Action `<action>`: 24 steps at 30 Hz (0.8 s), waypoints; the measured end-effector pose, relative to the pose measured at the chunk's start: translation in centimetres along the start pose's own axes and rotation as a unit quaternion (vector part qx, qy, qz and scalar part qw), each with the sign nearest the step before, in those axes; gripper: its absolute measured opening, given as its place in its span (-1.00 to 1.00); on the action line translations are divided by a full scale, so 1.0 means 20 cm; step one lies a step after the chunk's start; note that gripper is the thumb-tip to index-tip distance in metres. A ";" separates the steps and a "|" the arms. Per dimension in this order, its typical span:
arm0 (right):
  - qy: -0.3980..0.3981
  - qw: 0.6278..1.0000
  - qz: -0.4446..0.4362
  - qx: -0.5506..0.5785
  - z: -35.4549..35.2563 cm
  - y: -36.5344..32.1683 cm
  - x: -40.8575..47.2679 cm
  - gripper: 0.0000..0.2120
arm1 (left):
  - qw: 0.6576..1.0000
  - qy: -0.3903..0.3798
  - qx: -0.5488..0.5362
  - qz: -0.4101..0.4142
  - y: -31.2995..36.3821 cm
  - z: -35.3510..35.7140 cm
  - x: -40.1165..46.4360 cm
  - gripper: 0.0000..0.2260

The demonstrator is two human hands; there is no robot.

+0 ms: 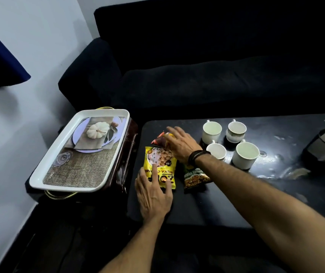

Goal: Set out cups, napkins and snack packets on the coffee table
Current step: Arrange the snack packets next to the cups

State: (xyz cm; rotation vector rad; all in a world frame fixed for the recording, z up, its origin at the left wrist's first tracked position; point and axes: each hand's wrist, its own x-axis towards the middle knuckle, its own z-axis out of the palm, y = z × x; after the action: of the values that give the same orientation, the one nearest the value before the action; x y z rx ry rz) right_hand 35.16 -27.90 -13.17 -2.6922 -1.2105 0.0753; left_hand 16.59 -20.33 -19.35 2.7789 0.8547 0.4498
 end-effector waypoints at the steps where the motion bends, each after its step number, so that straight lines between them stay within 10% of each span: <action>1: -0.056 0.998 -0.030 -0.009 -0.01 0.01 0.01 -0.39 | 1.000 0.002 0.003 0.012 0.00 0.01 0.00 -0.38; 5: -0.159 0.986 -0.007 -0.052 0.04 0.03 0.06 -0.38 | 0.999 -0.005 0.008 0.035 0.00 0.03 0.03 -0.37; 10: -0.060 0.979 0.193 -0.032 0.10 -0.06 0.08 -0.37 | 1.000 -0.016 0.007 0.025 0.01 0.05 0.05 -0.34; 18: 0.148 0.973 0.175 0.030 0.04 -0.05 0.03 -0.48 | 0.999 -0.033 0.008 0.016 0.01 0.02 0.05 -0.35; 24: -0.085 0.988 0.132 0.006 0.04 0.14 0.02 -0.21 | 0.999 -0.033 0.004 0.015 0.02 0.02 0.05 -0.34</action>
State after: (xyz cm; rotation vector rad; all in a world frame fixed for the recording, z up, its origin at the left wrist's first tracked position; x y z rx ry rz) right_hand 37.42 -29.39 -14.46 -2.8671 -0.8794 0.3541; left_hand 17.72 -20.04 -19.33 2.8001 0.8041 0.3565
